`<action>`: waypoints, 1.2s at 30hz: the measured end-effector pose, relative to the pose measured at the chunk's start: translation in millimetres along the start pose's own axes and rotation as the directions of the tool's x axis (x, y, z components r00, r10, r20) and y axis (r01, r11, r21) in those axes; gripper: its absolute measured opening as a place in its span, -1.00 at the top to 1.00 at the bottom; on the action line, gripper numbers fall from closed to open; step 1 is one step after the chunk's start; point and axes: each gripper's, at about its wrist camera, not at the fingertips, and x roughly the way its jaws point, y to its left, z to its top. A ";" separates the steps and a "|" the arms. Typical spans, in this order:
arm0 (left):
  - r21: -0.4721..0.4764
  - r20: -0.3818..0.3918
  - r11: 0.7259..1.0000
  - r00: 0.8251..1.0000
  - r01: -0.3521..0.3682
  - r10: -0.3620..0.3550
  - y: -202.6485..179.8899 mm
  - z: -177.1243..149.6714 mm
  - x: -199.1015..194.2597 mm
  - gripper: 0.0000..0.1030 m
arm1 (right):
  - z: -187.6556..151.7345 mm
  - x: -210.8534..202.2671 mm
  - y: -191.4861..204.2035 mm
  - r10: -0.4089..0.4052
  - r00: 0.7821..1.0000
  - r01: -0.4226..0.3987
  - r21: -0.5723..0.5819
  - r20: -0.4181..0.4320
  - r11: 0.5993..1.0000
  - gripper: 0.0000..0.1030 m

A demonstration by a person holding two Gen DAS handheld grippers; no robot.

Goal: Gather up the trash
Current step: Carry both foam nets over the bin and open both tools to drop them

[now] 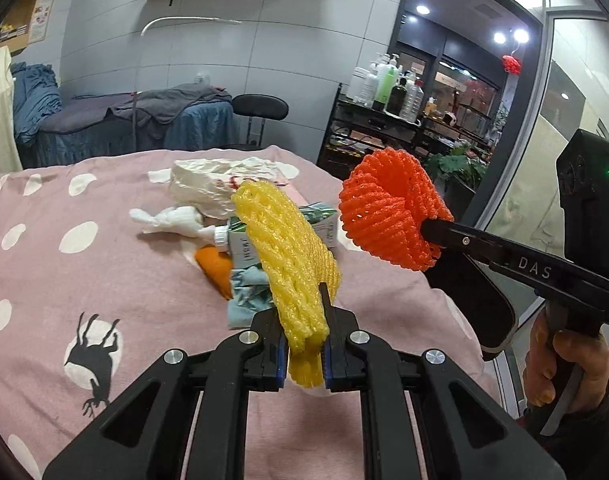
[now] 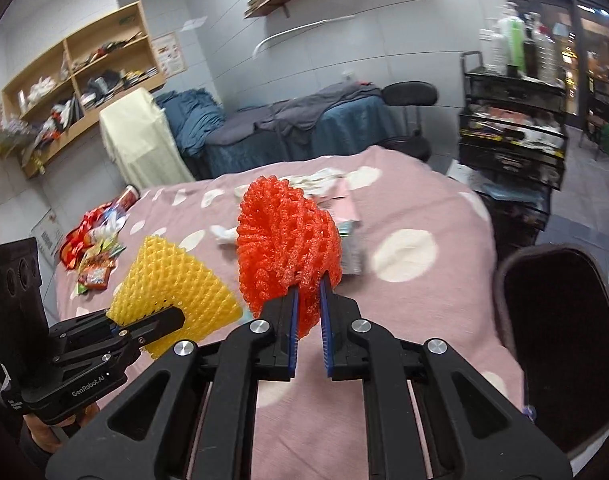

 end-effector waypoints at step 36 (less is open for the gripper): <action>0.215 -0.306 0.898 0.900 0.384 -0.312 -203.3 11.2 139.6 0.75 | -96.5 -82.2 -235.0 -0.489 0.868 0.465 0.487 -0.087 0.739 -0.25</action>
